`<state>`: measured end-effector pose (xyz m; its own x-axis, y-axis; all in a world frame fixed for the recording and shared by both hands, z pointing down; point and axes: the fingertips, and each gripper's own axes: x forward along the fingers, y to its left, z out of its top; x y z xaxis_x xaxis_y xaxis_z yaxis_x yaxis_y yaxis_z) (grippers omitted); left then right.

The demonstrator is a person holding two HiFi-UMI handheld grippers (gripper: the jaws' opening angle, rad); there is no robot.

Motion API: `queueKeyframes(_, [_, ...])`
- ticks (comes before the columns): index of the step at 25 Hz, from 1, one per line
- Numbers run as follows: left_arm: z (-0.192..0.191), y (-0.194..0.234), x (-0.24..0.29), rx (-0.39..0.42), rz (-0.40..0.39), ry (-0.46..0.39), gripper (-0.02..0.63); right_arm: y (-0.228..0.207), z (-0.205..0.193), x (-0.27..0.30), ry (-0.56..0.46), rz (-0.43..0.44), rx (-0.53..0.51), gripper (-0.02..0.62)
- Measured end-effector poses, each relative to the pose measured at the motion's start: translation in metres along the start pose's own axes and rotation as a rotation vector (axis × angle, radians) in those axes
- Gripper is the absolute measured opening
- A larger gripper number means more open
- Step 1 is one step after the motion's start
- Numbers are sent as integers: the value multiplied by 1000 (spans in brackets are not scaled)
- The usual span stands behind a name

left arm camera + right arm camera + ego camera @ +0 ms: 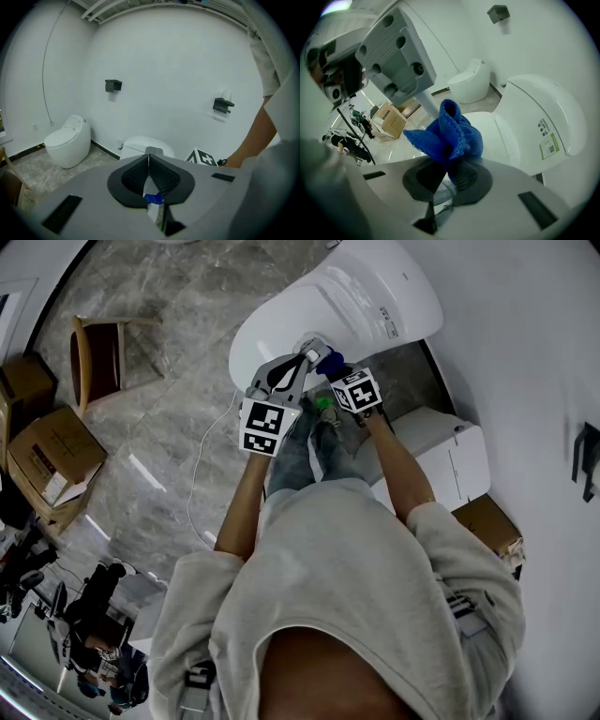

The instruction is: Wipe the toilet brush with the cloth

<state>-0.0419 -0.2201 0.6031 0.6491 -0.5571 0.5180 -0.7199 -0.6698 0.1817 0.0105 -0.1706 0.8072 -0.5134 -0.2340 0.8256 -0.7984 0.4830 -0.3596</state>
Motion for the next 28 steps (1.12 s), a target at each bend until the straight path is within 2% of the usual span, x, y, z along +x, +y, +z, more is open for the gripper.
queueKeyframes(11, [2,0,1,2,6,0,23,13,-16,-17,-6,-4,-33,51])
queueKeyframes(18, [-1,-1,1,3,21,-1,23,13,-5,-52,-118,-48,-47,51])
queueKeyframes(28, [0,2,7,-32,50,20,23,-2,27,-125,-314,-168,-22,51])
